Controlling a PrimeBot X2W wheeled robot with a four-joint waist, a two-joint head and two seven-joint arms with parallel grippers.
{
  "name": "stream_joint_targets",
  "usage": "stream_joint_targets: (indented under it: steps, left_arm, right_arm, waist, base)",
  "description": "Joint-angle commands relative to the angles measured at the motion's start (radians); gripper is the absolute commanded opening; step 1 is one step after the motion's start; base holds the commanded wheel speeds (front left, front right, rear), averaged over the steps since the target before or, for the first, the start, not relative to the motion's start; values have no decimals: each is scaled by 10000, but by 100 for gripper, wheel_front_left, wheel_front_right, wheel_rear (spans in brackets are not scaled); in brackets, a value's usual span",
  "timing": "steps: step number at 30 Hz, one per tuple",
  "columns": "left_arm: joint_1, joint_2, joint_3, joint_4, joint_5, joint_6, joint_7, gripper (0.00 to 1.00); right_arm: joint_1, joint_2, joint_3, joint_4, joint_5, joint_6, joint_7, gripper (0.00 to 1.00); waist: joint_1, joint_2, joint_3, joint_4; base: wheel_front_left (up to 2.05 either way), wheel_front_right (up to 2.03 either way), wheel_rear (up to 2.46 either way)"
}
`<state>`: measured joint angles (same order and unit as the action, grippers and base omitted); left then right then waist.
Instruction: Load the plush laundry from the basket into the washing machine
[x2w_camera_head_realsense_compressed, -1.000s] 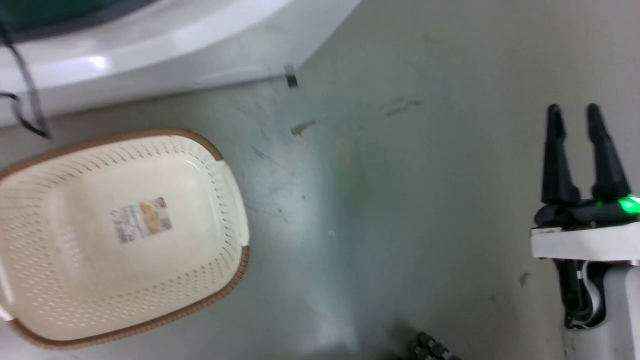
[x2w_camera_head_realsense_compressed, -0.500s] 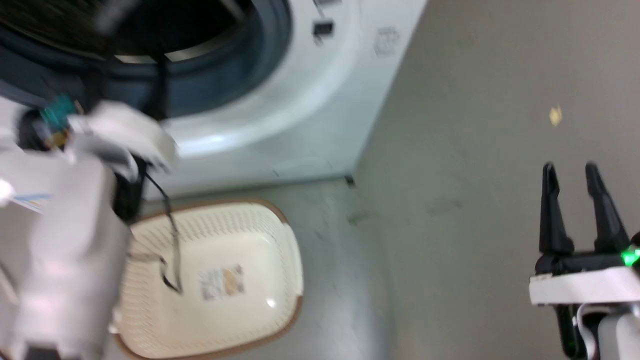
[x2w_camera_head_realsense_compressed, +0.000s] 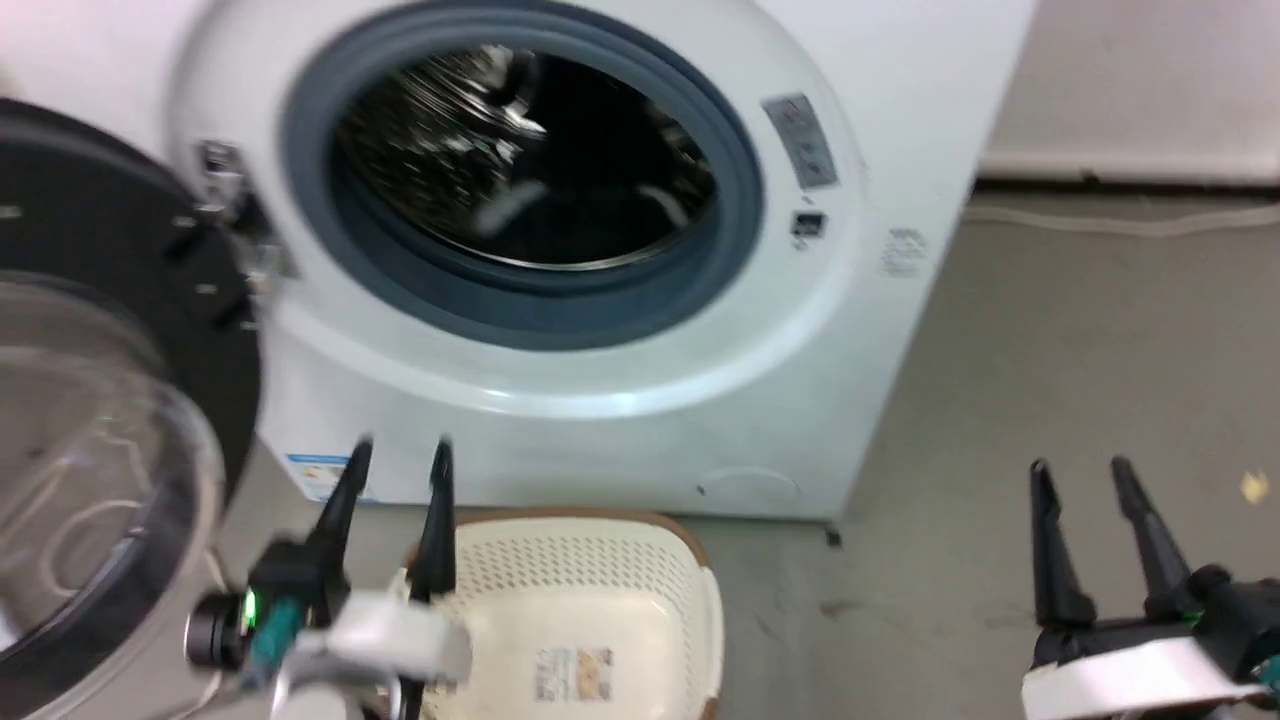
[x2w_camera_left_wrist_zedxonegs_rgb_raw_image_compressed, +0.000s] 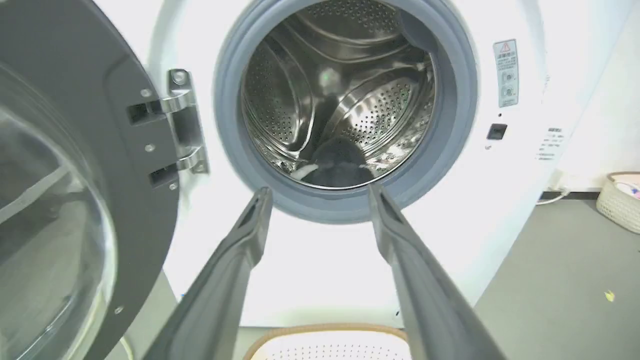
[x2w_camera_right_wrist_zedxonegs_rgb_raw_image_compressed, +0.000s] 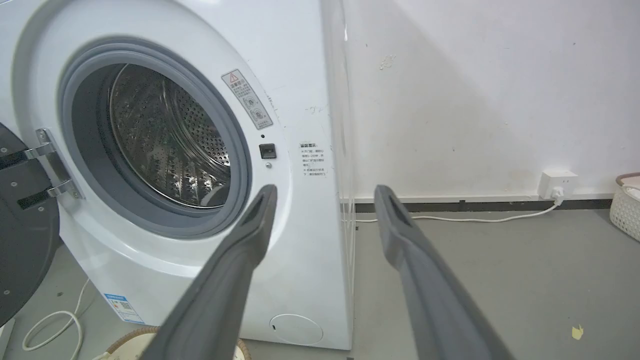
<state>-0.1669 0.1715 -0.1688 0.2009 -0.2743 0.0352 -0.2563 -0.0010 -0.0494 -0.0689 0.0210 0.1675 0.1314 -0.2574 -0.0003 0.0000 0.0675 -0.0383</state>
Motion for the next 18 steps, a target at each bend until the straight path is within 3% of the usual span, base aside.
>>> stream_joint_targets:
  steps: [1,11,18]
  left_arm:
    - [470,-129,154,-272,148,133,-54,100]
    - [2354,-637,148,-1206,1238,352,-54,100]
    - [2412,-774,308,-1072,1369,45,-54,100]
  right_arm:
    - [233,-8,79,20,-82,-7,-44,100]
    - [731,-8,257,109,-191,-7,-44,100]
    - [746,-8,239,154,-70,-7,-44,100]
  waist:
    - [3,0,-559,537]
    - [3,0,-824,858]
    - [3,0,-834,838]
  base:
    - [0,0,0]
    - [0,0,0]
    - [0,0,0]
